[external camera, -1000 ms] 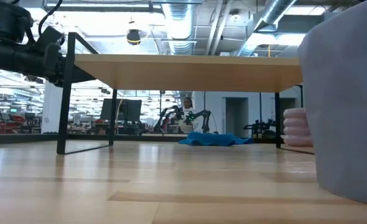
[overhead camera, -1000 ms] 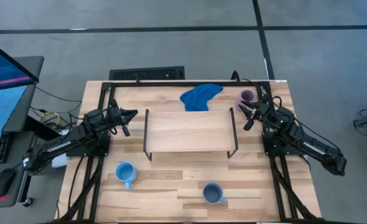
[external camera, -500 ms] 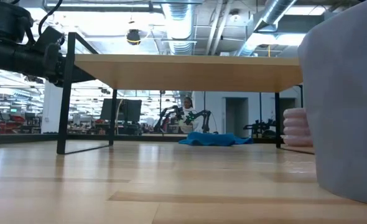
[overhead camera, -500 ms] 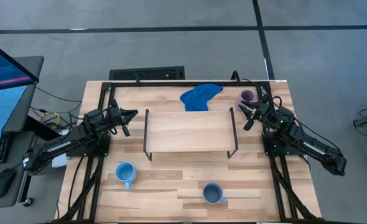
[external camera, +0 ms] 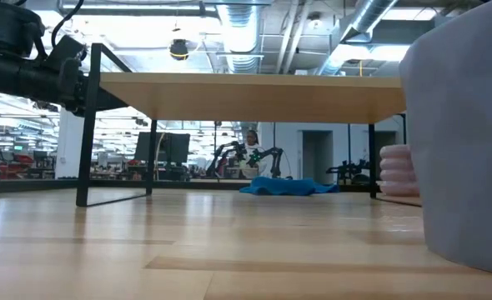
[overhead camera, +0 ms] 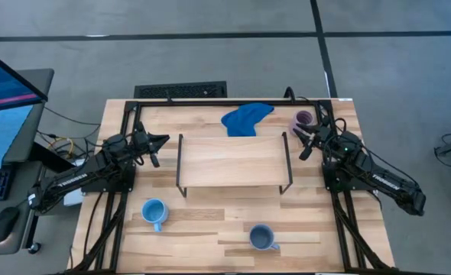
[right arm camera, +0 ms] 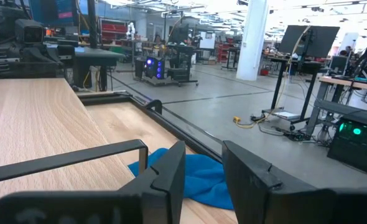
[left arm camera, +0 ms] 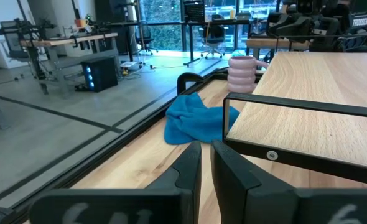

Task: Stack small to large cups/mugs on shelf

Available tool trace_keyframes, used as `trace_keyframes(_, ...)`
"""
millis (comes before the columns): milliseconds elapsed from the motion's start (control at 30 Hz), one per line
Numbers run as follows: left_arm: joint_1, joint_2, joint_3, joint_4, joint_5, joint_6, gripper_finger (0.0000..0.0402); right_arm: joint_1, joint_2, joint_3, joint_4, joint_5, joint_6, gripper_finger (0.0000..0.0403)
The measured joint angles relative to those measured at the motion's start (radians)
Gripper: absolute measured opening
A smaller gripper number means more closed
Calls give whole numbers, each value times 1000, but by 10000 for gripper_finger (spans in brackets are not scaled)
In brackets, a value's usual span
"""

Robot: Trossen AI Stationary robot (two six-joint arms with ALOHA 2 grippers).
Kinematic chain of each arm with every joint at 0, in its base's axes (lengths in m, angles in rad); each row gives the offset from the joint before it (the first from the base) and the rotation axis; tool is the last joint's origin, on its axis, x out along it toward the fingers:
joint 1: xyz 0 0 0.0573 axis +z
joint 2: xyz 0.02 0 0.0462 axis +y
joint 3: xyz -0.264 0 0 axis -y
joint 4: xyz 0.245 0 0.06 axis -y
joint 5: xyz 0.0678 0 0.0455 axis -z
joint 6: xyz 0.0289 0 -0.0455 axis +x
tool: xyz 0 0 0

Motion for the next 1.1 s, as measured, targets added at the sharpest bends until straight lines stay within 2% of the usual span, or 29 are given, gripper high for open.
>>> trace_keyframes(167,0,0,0,0,0,0,27,0,0,3,34,0,61,128)
trace_keyframes(300,0,0,0,0,0,2,27,0,3,71,21,0,77,128)
trace_keyframes(533,0,0,0,0,0,1,27,1,86,284,-59,2,56,128)
trace_keyframes(667,0,0,0,0,0,0,27,1,198,453,-128,65,109,127)
trace_keyframes(733,0,0,0,0,0,0,27,0,275,551,-199,89,108,127)
trace_keyframes(900,0,0,0,0,0,0,27,-1,478,822,-442,135,-33,127)
trace_keyframes(1100,0,0,0,0,0,-1,27,-7,708,1091,-826,341,-42,127)
